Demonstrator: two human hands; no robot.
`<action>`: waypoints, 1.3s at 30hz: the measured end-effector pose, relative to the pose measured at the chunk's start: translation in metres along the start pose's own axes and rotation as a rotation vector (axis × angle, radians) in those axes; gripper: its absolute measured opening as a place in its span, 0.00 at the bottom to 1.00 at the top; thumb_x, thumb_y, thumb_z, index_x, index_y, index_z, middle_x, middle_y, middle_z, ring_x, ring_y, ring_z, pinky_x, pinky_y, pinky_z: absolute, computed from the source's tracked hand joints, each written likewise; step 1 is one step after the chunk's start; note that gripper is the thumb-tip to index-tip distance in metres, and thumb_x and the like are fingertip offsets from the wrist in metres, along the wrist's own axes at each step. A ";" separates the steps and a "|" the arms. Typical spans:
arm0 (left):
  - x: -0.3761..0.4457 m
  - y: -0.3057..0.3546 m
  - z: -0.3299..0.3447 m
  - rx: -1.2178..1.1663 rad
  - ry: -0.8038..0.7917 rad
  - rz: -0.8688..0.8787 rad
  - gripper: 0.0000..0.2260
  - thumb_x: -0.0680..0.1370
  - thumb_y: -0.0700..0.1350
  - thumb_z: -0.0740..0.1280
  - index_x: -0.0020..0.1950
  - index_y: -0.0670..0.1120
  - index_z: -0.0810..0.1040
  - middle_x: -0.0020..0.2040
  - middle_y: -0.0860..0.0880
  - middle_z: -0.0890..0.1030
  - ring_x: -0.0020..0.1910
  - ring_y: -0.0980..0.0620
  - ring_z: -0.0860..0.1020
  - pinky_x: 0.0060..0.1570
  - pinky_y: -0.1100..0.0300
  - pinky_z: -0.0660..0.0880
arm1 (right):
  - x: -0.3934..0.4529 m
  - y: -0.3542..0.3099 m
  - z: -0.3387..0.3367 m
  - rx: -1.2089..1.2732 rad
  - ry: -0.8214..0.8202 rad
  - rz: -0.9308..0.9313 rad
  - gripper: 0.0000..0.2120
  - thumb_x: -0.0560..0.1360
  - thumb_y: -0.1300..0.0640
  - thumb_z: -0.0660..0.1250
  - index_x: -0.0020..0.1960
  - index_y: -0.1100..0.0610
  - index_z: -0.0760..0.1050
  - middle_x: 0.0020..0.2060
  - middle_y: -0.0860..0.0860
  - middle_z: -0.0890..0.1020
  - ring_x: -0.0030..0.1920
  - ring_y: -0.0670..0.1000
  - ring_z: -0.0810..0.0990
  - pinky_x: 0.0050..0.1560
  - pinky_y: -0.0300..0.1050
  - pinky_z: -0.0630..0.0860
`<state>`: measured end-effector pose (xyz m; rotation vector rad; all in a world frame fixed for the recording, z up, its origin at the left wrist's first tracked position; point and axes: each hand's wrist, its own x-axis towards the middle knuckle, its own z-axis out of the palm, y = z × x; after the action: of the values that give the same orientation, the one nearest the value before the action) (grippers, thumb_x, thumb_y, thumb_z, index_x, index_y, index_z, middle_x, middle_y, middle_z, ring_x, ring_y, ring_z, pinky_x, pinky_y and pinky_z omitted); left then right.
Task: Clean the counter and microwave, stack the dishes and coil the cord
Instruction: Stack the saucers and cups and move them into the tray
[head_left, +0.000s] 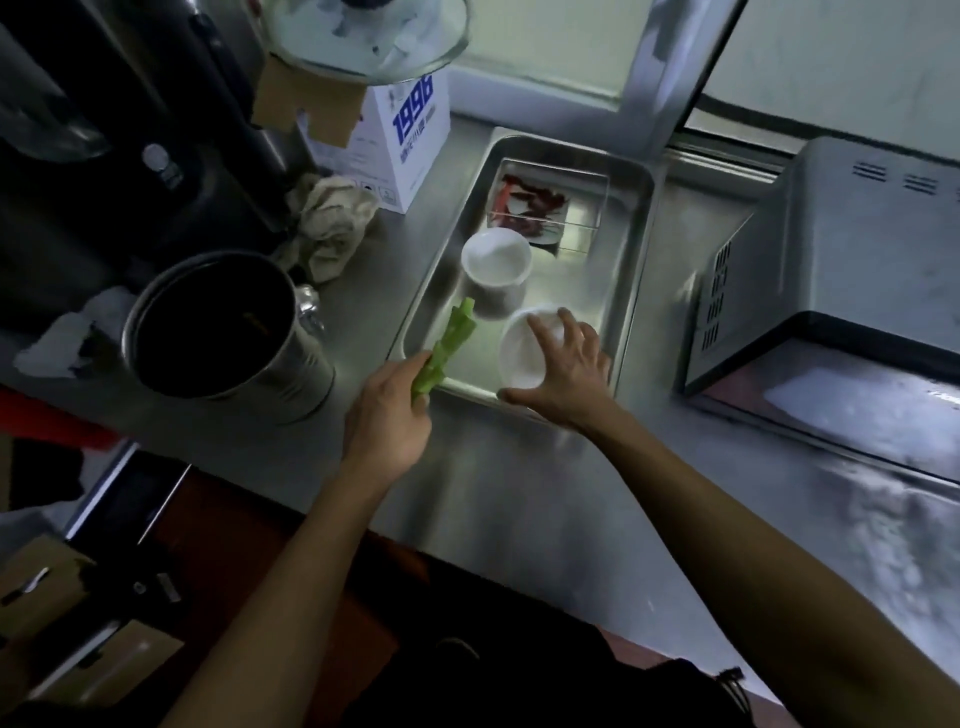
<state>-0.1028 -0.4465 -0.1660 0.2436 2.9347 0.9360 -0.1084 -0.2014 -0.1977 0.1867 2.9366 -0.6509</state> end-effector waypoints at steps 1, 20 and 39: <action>0.009 0.004 0.002 0.007 -0.002 0.004 0.24 0.73 0.36 0.67 0.65 0.56 0.73 0.53 0.48 0.79 0.50 0.44 0.79 0.48 0.46 0.78 | 0.011 0.003 0.001 -0.008 -0.012 0.003 0.52 0.63 0.31 0.74 0.78 0.41 0.50 0.79 0.52 0.47 0.77 0.62 0.47 0.71 0.68 0.54; 0.105 0.021 0.040 0.038 -0.150 0.030 0.19 0.77 0.37 0.65 0.63 0.56 0.75 0.50 0.52 0.78 0.46 0.51 0.77 0.42 0.52 0.76 | 0.090 0.030 0.046 -0.128 -0.238 0.112 0.55 0.63 0.30 0.73 0.79 0.42 0.46 0.79 0.53 0.41 0.78 0.65 0.40 0.73 0.70 0.49; 0.146 0.039 0.105 0.028 -0.401 0.266 0.20 0.78 0.41 0.66 0.70 0.53 0.72 0.59 0.46 0.78 0.57 0.45 0.76 0.51 0.49 0.77 | 0.016 0.025 0.010 -0.118 0.033 0.227 0.36 0.79 0.42 0.62 0.81 0.49 0.49 0.80 0.54 0.49 0.80 0.57 0.45 0.77 0.57 0.48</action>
<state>-0.2312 -0.3313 -0.2291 0.7431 2.5836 0.7617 -0.1198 -0.1817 -0.2200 0.5131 2.9121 -0.4443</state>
